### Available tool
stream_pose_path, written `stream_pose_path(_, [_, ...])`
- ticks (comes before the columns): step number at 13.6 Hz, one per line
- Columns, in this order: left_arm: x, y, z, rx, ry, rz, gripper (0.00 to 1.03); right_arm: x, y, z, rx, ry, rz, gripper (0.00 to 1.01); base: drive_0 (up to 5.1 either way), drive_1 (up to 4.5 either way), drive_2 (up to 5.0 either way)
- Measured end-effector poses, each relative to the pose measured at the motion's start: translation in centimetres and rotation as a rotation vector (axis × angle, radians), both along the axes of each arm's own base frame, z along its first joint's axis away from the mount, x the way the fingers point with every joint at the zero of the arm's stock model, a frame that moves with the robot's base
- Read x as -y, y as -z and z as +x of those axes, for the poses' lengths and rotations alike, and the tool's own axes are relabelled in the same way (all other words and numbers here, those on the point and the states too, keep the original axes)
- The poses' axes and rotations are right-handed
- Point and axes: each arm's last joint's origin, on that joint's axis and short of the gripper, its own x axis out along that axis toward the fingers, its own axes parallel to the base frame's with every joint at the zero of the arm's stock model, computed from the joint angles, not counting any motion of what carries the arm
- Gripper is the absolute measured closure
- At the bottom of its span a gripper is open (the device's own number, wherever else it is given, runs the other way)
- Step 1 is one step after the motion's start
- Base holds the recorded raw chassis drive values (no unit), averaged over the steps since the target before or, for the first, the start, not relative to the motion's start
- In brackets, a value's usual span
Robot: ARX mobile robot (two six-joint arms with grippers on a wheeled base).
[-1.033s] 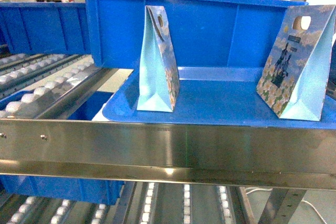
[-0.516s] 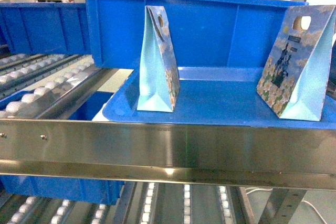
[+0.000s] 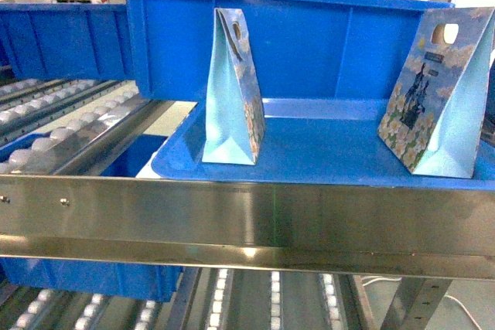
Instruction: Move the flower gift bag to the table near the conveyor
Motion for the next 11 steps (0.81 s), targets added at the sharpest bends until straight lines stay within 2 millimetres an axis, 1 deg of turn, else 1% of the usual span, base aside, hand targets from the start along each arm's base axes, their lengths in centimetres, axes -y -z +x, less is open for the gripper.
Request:
stream_pose_path(1, [0.7, -0.5, 1.6, -0.015, 0.020, 0.011, 0.05, -0.6, -0.8, 1.4, -0.012, 0.008, -0.006, 0.03, 0.0, 0.00, 0.0])
stream_pose_path(5, [0.9, -0.6, 1.7, -0.008, 0.020, 0.028, 0.05, -0.7, -0.8, 1.5, -0.017, 0.015, -0.015, 0.03, 0.0, 0.00, 0.0])
stream_pose_path(7, [0.9, -0.6, 1.7, -0.008, 0.020, 0.030, 0.05, -1.2, -0.5, 2.1, -0.030, -0.001, -0.038, 0.03, 0.0, 0.00, 0.0])
stream_pose_path(8, [0.9, -0.6, 1.7, -0.008, 0.020, 0.030, 0.05, -1.6, -0.7, 2.8, -0.023, -0.022, -0.050, 0.03, 0.0, 0.00, 0.0])
stream_pose_path(11, [0.9, -0.6, 1.7, -0.008, 0.020, 0.030, 0.05, -3.0, -1.0, 6.1, -0.047, -0.056, -0.073, 0.03, 0.0, 0.00, 0.0])
